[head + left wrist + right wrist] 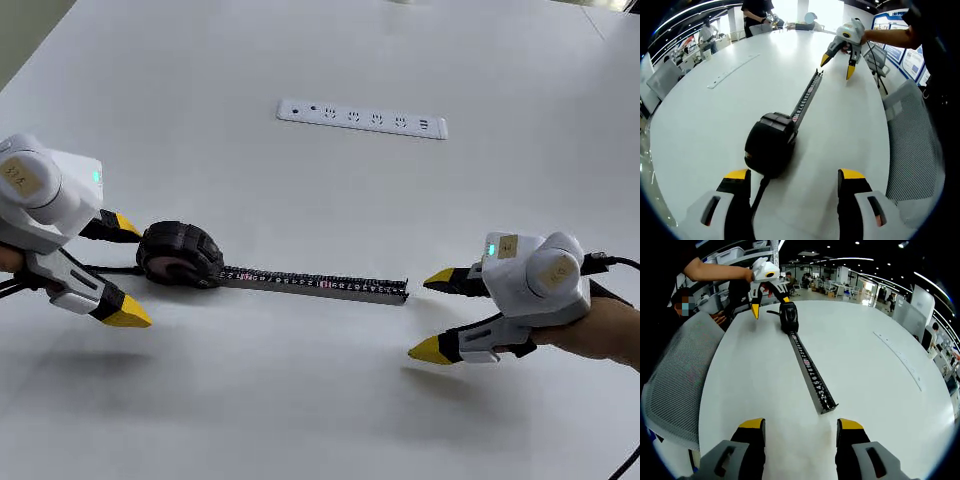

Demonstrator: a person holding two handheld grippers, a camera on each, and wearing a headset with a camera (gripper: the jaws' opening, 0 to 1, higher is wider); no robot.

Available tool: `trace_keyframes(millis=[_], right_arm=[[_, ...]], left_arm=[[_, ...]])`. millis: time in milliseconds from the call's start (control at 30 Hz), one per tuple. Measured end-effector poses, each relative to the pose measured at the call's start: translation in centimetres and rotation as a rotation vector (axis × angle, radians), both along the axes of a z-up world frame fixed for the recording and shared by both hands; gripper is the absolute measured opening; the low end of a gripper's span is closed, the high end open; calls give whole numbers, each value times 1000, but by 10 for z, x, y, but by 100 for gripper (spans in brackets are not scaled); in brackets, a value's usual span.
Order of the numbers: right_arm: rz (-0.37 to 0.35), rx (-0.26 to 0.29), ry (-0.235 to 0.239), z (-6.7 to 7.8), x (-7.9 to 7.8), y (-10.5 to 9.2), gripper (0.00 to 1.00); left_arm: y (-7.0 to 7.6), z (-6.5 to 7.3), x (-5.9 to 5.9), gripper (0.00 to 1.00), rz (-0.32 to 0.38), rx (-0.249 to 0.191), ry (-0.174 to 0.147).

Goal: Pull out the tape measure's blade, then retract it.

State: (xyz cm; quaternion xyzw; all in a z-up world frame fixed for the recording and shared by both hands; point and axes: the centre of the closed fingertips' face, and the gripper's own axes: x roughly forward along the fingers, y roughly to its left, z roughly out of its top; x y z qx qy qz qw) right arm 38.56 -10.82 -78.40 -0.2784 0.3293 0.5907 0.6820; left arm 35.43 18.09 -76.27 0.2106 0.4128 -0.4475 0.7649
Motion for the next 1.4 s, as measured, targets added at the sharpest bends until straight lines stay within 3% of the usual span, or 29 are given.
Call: trace_keyframes(millis=[367, 500, 733, 967, 1400], right_arm=[[-117, 74, -9, 5, -11, 4, 62], [-150, 96, -17, 8, -13, 5, 65], [-211, 142, -37, 15, -19, 9, 70], [-262, 171, -47, 19, -25, 10, 77], [-384, 240, -74, 30, -36, 14, 86]], left_arm=[[-3, 3, -22, 75, 132, -90, -22], [-1, 5, -26, 78, 178, -103, -49], [-6, 17, -28, 81, 300, -184, -116], [-15, 19, -36, 84, 378, -238, -137], [-20, 30, -47, 90, 502, -257, -231]])
